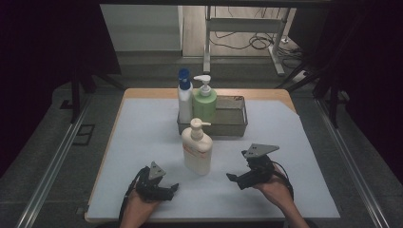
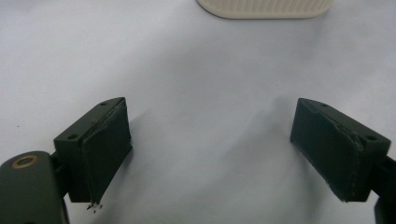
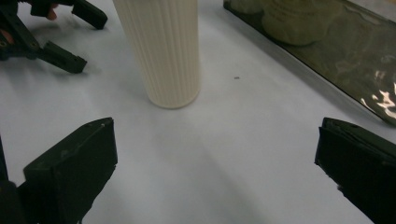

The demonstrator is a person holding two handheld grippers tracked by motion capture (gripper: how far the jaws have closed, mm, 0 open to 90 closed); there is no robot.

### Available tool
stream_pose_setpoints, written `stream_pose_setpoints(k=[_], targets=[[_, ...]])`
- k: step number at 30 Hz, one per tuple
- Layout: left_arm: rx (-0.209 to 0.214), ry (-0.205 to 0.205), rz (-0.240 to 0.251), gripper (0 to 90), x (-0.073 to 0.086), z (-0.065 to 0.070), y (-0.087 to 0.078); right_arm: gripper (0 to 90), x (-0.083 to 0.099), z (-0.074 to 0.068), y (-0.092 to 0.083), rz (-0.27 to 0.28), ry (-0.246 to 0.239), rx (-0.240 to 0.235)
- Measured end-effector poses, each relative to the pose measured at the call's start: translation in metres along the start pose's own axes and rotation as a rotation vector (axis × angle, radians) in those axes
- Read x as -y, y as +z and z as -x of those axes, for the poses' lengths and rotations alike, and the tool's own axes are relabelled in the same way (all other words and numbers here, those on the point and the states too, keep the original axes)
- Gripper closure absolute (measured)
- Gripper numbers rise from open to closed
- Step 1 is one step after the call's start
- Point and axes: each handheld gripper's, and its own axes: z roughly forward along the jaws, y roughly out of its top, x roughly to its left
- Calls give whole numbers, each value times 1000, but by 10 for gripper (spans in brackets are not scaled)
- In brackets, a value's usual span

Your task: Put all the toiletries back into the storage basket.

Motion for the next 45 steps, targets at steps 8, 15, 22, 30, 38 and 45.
stream_pose_setpoints(k=[8,15,22,30,38,45], targets=[[-1,-2,4,120,0,0,0,0,-15,-7,8,6,-8,-35],[-1,-4,7,120,0,1,0,0,-30,-14,15,14,-5,-49],[-1,0,3,120,0,0,0,7,-43,-21,22,28,-16,-41],[-1,0,3,120,0,0,0,11,-59,-27,33,34,-8,-57],[-1,0,3,120,0,0,0,70,-77,-32,43,36,-8,-43],[-1,0,3,120,0,0,0,134,-89,-36,51,39,-14,-26]])
